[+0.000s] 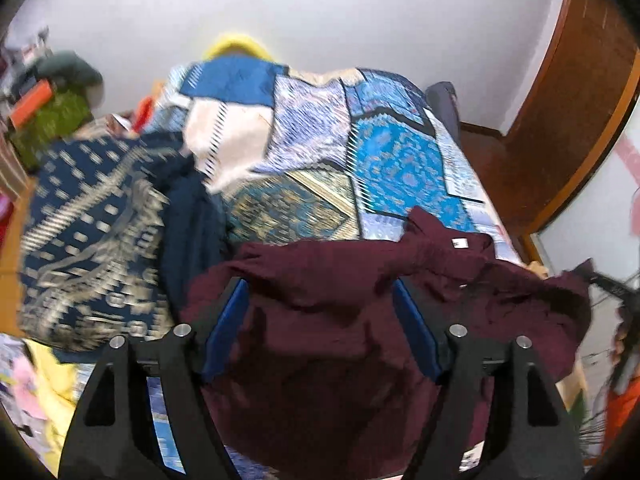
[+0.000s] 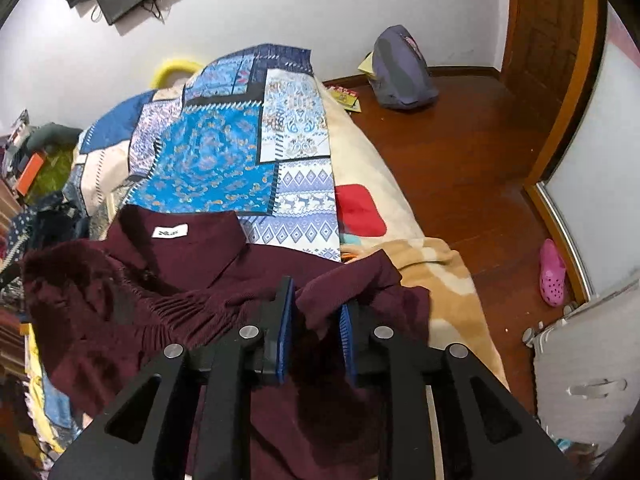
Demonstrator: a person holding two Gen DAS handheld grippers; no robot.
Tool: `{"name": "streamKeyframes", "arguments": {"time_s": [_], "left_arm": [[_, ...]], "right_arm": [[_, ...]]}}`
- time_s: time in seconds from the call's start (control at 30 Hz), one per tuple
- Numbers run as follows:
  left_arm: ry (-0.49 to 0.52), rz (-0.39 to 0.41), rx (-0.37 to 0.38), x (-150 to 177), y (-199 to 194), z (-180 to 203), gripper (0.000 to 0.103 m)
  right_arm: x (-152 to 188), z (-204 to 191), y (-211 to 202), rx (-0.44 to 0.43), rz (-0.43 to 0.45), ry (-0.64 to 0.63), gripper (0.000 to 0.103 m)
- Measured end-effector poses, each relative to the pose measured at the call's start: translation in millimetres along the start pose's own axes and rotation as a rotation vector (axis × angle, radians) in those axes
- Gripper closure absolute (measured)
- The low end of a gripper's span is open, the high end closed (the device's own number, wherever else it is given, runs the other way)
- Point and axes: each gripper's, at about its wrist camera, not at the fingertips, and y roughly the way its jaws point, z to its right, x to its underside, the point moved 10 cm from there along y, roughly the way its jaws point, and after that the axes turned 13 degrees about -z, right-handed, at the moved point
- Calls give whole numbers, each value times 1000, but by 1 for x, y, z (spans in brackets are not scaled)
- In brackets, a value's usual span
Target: Fold large clothes
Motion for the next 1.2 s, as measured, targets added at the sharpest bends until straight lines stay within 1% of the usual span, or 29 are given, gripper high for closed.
{"name": "streamKeyframes", "arguments": {"time_s": [0.03,0.07,0.2,0.3,0.4,0.43,0.47,0.5,0.53,0.57,0.63,0.73,0.83,0.93,0.97,1.03,1.1,1.13,1.17,1.2], "left_arm": [[9,5,-16,3,-3,0,22],[21,9,-27,7,-5,0,21],[77,-26,-28,32,3,10,20],[130,-79,-39,58,27,26,20],[166,-168,-50,88,66,40,20],[168,-204,-61,99,83,42,20],[169,-211,-83,104,93,41,18],[179,-202,-112,109,105,42,16],[182,-186,-126,111,111,42,11],[177,-166,-141,111,113,42,6],[171,-135,-168,110,113,42,4],[151,-137,-141,110,113,40,4],[141,-140,-130,115,110,38,4],[129,-138,-127,124,102,32,4],[120,-136,-129,128,98,29,4],[71,-134,-146,137,89,16,4],[7,-122,-128,146,78,3,4],[-41,-111,-110,150,71,-7,4],[-83,-102,-96,153,65,-16,4],[-124,-88,-91,155,60,-26,4]], "right_arm": [[3,-2,-4,-5,-1,-7,84],[6,-4,-8,-10,-2,-16,84],[13,-10,-14,2,-22,-67,82],[15,-8,-11,-4,-45,-62,82],[17,-4,-11,-31,-73,-55,81],[18,-2,-10,-36,-87,-54,78],[19,3,-12,-19,-90,-53,71],[19,10,-15,21,-83,-50,68],[20,16,-18,58,-74,-51,64],[21,23,-23,88,-62,-57,63],[26,29,-29,82,-62,-65,63],[34,28,-32,91,-59,-84,63],[44,3,-27,126,-48,-149,63],[53,-35,-18,108,-35,-228,63],[57,-56,-12,97,-29,-264,63],[64,-83,-4,86,-24,-310,63],[77,-116,9,52,-25,-364,56],[83,-126,16,31,-34,-379,48],[91,-139,26,-1,-56,-396,43],[101,-150,39,-21,-88,-420,43]]}}
